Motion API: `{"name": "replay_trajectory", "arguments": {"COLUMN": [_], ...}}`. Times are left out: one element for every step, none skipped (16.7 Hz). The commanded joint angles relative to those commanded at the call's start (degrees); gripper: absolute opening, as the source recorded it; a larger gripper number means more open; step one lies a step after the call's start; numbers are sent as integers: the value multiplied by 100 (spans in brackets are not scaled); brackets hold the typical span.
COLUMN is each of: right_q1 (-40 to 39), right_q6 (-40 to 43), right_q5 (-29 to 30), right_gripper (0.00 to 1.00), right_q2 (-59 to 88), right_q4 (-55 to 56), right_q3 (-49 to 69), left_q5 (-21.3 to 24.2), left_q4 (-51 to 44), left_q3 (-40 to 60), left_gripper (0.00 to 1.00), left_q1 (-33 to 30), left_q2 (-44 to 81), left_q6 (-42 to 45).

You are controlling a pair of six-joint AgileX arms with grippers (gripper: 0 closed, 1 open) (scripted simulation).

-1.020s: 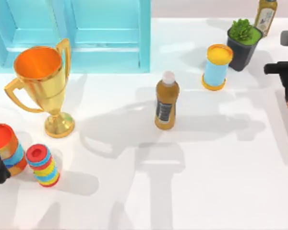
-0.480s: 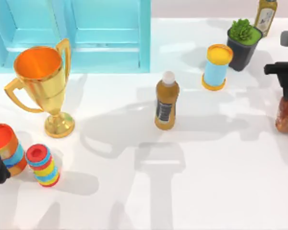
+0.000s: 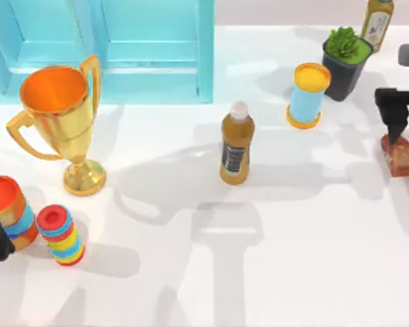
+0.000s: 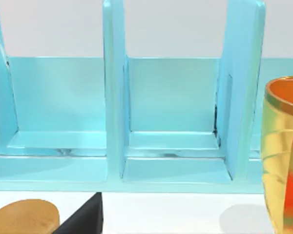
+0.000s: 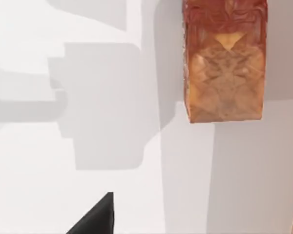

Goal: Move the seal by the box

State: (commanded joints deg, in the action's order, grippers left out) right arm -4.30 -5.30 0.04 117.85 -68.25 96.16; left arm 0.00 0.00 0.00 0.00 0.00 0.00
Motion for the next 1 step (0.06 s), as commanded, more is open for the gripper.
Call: {"name": "replay_trajectory", "arguments": {"right_q1": [0], "right_q6": [0], "right_q5": [0], "right_gripper": [100], "right_q2": [0], "right_q4": [0], "right_q3": [0], "left_q5": [0], "left_q4": [0], "left_q3": [0], "left_gripper": [100], "left_q1": [0], "left_q2": [0], "left_q6": [0]}}
